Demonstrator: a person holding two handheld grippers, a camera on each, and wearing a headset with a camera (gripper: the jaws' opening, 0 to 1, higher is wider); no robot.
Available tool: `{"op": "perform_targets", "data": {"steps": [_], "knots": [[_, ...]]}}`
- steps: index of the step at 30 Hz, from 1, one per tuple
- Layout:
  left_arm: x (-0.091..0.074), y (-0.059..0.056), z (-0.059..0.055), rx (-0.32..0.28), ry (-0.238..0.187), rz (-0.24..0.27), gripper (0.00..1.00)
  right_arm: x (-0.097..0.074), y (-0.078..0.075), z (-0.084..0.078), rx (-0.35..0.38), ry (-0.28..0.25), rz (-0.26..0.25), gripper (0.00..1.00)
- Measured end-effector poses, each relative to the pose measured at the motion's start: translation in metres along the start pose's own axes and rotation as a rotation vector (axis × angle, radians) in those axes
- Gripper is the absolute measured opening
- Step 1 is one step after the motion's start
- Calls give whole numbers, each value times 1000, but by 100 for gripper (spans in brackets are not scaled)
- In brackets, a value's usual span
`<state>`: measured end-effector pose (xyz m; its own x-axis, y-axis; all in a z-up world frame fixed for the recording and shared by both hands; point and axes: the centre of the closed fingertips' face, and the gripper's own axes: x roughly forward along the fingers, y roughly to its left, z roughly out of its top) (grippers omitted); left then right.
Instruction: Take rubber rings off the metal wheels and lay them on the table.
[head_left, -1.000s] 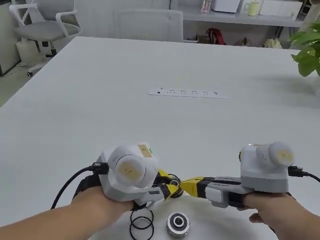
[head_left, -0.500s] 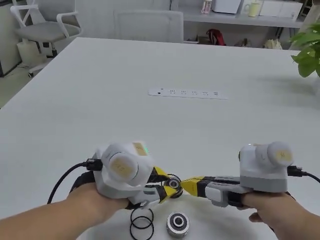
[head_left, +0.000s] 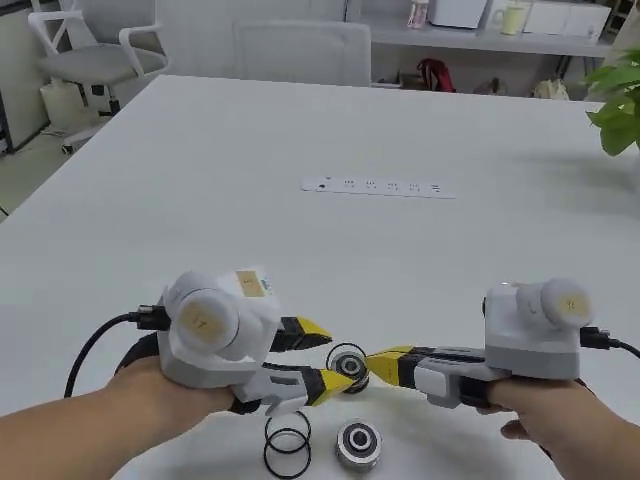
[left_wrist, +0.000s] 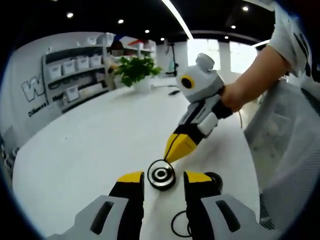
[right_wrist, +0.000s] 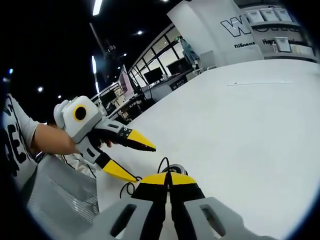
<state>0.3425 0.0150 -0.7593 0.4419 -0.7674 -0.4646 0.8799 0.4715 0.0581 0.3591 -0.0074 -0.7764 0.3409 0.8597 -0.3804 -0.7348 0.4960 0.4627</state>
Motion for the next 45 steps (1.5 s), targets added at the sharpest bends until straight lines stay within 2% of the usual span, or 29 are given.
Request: {"op": "perform_targets", "data": {"steps": [25, 35, 45], "knots": [[-44, 8, 12, -67, -98, 39, 59, 0, 18, 7, 2, -9, 55, 0], [-58, 4, 3, -75, -100, 48, 69, 4, 30, 7, 6, -1, 81, 0], [-70, 4, -2, -85, -104, 59, 78, 11, 42, 0, -1, 31, 111, 0]]}}
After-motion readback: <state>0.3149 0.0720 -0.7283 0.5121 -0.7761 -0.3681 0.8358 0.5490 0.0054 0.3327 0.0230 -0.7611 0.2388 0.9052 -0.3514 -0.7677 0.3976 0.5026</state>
